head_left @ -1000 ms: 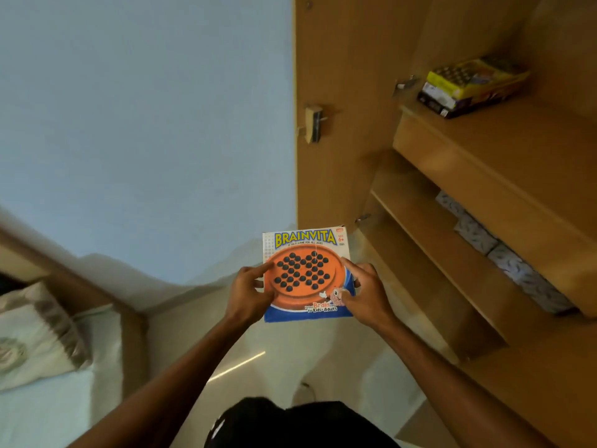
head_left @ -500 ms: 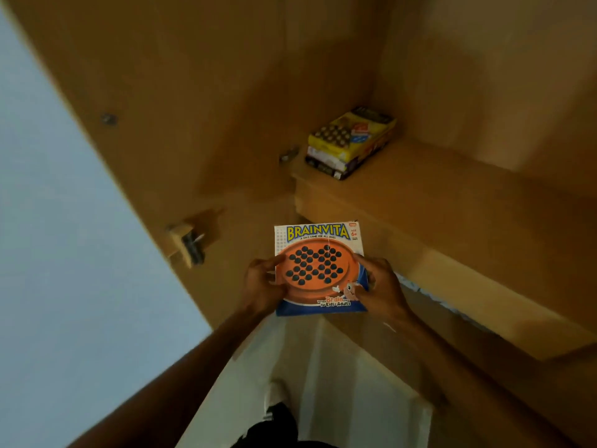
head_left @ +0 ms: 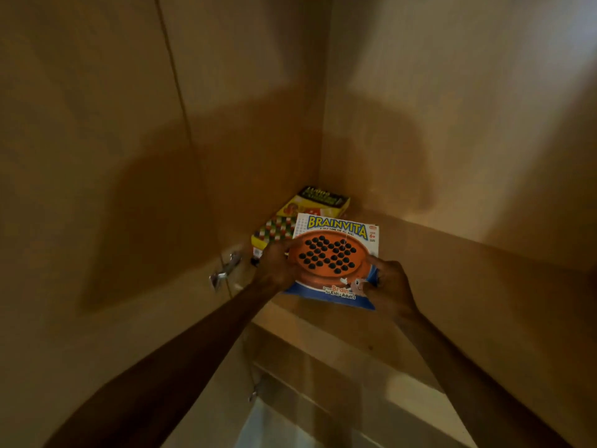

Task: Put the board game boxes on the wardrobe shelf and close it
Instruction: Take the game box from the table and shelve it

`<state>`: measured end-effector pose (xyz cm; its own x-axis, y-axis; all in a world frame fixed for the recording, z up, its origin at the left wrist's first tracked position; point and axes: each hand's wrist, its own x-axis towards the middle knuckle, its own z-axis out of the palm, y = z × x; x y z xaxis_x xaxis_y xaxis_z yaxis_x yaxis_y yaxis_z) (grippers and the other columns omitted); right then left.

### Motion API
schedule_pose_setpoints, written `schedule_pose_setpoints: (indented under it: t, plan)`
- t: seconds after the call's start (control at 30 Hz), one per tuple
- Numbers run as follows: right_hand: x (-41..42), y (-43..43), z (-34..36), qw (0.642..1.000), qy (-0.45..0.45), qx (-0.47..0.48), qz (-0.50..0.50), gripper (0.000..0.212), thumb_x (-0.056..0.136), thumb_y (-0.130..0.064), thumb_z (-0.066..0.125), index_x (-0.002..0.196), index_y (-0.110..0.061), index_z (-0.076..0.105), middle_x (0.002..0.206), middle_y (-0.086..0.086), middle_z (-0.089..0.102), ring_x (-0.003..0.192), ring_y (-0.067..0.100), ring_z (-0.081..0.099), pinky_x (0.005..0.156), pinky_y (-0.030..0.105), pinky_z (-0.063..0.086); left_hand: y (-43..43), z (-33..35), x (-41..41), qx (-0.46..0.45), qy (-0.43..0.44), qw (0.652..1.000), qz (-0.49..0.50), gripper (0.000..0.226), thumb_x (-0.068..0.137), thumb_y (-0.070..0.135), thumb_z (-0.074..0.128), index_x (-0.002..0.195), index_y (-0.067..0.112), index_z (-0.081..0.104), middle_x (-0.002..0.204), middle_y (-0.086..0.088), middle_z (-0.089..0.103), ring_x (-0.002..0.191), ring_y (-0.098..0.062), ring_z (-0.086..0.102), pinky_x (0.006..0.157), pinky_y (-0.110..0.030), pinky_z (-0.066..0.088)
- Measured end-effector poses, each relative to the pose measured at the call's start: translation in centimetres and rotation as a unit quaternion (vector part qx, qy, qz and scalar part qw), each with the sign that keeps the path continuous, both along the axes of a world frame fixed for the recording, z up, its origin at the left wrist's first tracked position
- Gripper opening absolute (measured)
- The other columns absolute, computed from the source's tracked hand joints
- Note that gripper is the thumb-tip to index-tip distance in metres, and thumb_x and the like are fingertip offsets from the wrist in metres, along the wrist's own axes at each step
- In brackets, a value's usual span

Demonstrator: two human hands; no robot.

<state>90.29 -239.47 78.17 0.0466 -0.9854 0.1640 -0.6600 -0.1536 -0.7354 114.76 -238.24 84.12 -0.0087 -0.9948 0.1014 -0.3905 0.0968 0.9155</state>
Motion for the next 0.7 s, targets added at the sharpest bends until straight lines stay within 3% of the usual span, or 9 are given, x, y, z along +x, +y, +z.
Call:
schedule_pose_setpoints:
  t: [0.07,0.13,0.17,0.23,0.33,0.43,0.57,0.63,0.7]
  plan:
    - [0.7,-2.1,2.7,1.0,-0.014,-0.006,-0.001,0.045,0.075,-0.009,0.073,0.118,-0.017,0.065,0.11,0.001,0.067,0.098,0.012,0.062,0.081,0.028,0.055,-4.1,0.8,-0.3,-0.016,-0.029,0.999,-0.007,0.035,0.078,-0.005,0.062,0.111,0.006,0.069,0.111,-0.017,0.07,0.102,-0.028,0.066,0.091,-0.049,0.054]
    - [0.9,-4.8,3.3,1.0,-0.014,-0.005,0.003,0.027,0.078,-0.003,0.071,0.103,-0.013,0.07,0.098,0.005,0.07,0.082,0.015,0.065,0.071,0.028,0.056,-7.5,1.7,-0.4,0.002,-0.036,0.999,-0.003,0.03,0.074,0.008,0.065,0.104,0.007,0.071,0.105,-0.019,0.072,0.097,-0.029,0.068,0.087,-0.047,0.056]
    - [0.9,-6.0,3.2,1.0,-0.015,0.001,0.003,0.018,0.079,-0.006,0.071,0.095,-0.015,0.071,0.093,0.007,0.071,0.074,0.016,0.066,0.065,0.029,0.057,-8.8,2.0,0.0,0.027,-0.065,0.997,-0.022,0.03,0.07,0.007,0.071,0.099,0.005,0.071,0.101,-0.019,0.072,0.092,-0.026,0.068,0.082,-0.042,0.057]
    - [1.0,-8.3,2.9,1.0,-0.01,0.005,0.014,0.013,0.079,-0.009,0.071,0.088,-0.019,0.073,0.088,0.004,0.073,0.068,0.013,0.066,0.057,0.016,0.052,-11.1,2.2,0.2,0.066,-0.085,0.992,-0.066,0.034,0.055,-0.004,0.086,0.086,-0.001,0.069,0.095,-0.017,0.07,0.084,-0.027,0.069,0.068,-0.037,0.06]
    - [1.9,-9.8,3.1,0.998,-0.01,-0.011,0.063,0.018,0.079,-0.003,0.069,0.094,-0.012,0.075,0.087,-0.004,0.069,0.072,0.003,0.063,0.058,0.005,0.045,-13.1,2.4,0.7,0.129,-0.115,0.978,-0.119,0.045,0.069,-0.008,0.079,0.111,0.001,0.065,0.127,-0.007,0.059,0.107,-0.023,0.062,0.081,-0.028,0.059]
    - [2.9,-10.3,3.0,0.992,-0.026,-0.021,0.125,0.019,0.08,-0.001,0.069,0.098,-0.004,0.073,0.077,-0.013,0.064,0.065,-0.002,0.058,0.061,0.011,0.047,-13.5,2.1,2.0,0.144,-0.183,0.968,-0.096,0.05,0.077,0.005,0.077,0.125,0.009,0.06,0.123,-0.005,0.062,0.111,-0.022,0.062,0.095,-0.039,0.053]
    - [4.5,-11.4,2.2,0.982,-0.04,-0.028,0.185,0.036,0.079,-0.003,0.071,0.114,-0.012,0.068,0.09,-0.025,0.054,0.086,-0.004,0.055,0.079,0.011,0.048,-12.8,0.7,4.3,0.022,-0.238,0.97,-0.046,0.039,0.065,0.022,0.086,0.102,0.021,0.073,0.112,0.004,0.069,0.098,-0.007,0.066,0.083,-0.041,0.058]
    - [4.7,-12.3,1.5,0.982,-0.036,-0.025,0.183,0.039,0.08,-0.008,0.071,0.117,-0.017,0.066,0.105,-0.012,0.061,0.102,0.007,0.059,0.088,0.023,0.053,-11.7,0.7,4.1,-0.007,-0.268,0.963,-0.003,0.034,0.067,0.026,0.084,0.099,0.024,0.074,0.109,0.005,0.07,0.086,0.001,0.064,0.08,-0.036,0.058]
    - [4.6,-13.0,0.7,0.983,-0.028,-0.014,0.179,0.039,0.08,-0.016,0.069,0.118,-0.023,0.065,0.121,-0.003,0.059,0.114,0.013,0.056,0.091,0.034,0.055,-11.1,0.4,3.4,-0.038,-0.293,0.955,0.037,0.035,0.069,0.027,0.082,0.103,0.026,0.072,0.109,0.006,0.069,0.087,-0.002,0.062,0.081,-0.033,0.055]
